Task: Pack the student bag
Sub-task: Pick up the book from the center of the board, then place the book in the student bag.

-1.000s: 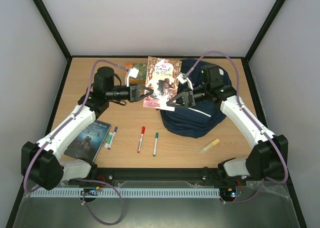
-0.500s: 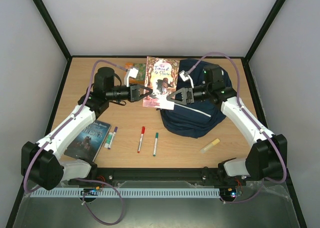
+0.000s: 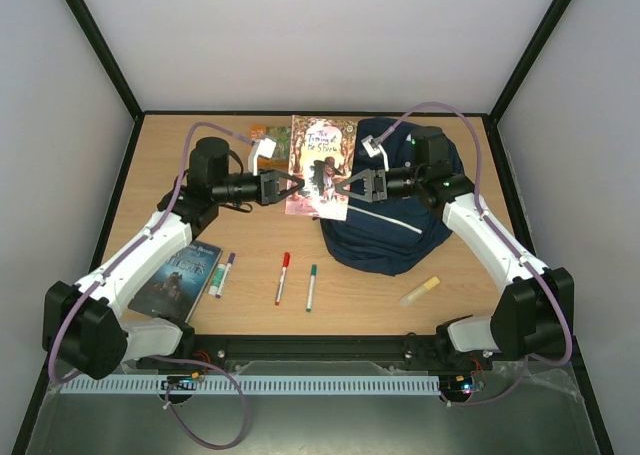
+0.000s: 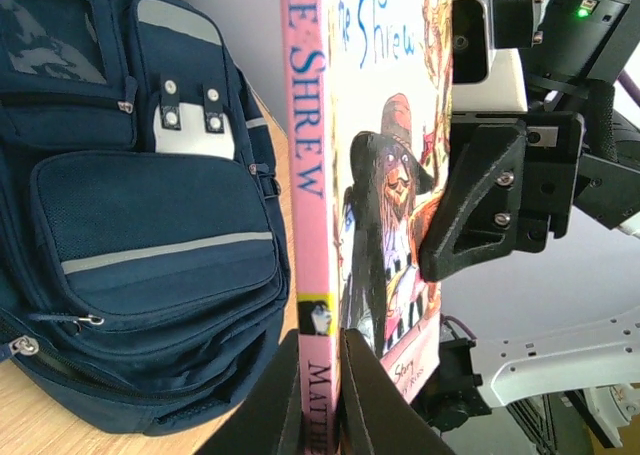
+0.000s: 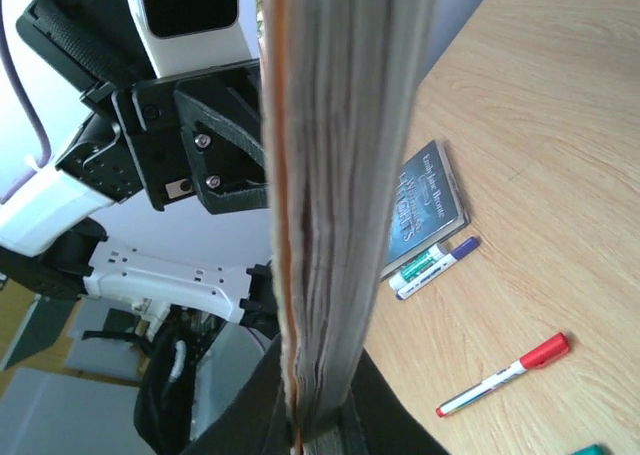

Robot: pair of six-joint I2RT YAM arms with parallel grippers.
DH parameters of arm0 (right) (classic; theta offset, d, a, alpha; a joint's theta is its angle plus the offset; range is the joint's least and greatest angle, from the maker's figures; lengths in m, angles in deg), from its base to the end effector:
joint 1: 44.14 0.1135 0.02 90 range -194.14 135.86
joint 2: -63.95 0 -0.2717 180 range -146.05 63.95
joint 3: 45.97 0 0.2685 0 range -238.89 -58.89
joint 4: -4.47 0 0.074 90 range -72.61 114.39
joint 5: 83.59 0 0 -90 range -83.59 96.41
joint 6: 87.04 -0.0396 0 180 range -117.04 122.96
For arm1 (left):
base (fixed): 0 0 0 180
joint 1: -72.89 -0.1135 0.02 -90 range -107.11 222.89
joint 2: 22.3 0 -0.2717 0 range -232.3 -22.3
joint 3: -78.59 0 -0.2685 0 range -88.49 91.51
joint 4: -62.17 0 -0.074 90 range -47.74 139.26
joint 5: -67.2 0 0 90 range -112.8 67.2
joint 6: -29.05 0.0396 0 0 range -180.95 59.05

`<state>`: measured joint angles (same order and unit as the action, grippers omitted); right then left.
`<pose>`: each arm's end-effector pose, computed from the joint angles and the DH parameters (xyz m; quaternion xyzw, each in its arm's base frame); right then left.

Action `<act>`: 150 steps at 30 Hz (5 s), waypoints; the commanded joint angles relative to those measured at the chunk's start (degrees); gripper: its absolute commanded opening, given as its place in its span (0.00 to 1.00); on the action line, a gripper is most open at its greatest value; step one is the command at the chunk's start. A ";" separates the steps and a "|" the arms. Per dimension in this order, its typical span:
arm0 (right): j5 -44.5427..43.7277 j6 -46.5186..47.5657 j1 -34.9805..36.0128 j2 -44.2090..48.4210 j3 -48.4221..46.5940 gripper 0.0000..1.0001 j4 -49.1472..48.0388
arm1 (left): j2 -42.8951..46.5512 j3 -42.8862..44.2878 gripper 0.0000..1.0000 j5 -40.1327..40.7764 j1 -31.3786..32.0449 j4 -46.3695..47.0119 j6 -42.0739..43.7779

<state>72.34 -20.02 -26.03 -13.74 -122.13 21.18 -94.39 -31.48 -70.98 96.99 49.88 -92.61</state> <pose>0.2892 0.1326 0.3436 -0.2897 0.6927 0.5854 0.3057 0.2636 -0.1502 0.3369 0.2019 0.7365 -0.5467 0.3434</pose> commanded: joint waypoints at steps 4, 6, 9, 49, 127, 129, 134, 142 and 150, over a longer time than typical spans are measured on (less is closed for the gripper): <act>-3.95 -0.12 -1.12 0.34 0.07 0.01 -2.06 | -0.42 -1.76 0.02 0.37 -0.28 0.30 0.75; -7.65 1.01 -1.99 0.48 0.10 0.01 -0.75 | -0.85 -1.74 0.06 0.58 -0.28 0.05 0.97; -12.25 3.38 -4.75 0.65 -0.76 0.01 2.44 | -2.22 -1.41 0.51 2.37 -0.28 -1.37 1.16; -42.58 45.75 -48.96 15.60 7.17 0.01 31.30 | -56.73 54.91 0.60 32.15 7.30 -32.11 5.71; -33.30 40.12 -49.01 8.69 8.48 0.01 30.74 | -47.91 44.04 0.55 40.59 38.56 -38.27 38.02; -33.19 40.16 -48.96 8.63 8.72 0.01 30.75 | -48.76 43.86 0.55 42.87 39.48 -38.60 38.35; -32.91 40.21 -48.96 8.52 8.98 0.01 30.83 | -49.90 43.12 0.54 46.17 40.49 -38.60 39.02; -32.93 40.38 -48.96 8.61 9.79 0.01 30.84 | -52.39 43.22 0.49 50.35 40.66 -38.58 39.35; -32.71 40.47 -48.97 8.48 10.26 0.01 30.74 | -53.83 43.28 0.50 49.48 40.92 -39.07 40.06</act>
<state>37.72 20.09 -74.82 -5.70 -112.58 50.62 -146.92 11.73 -22.24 137.47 12.53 -53.51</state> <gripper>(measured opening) 0.031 0.490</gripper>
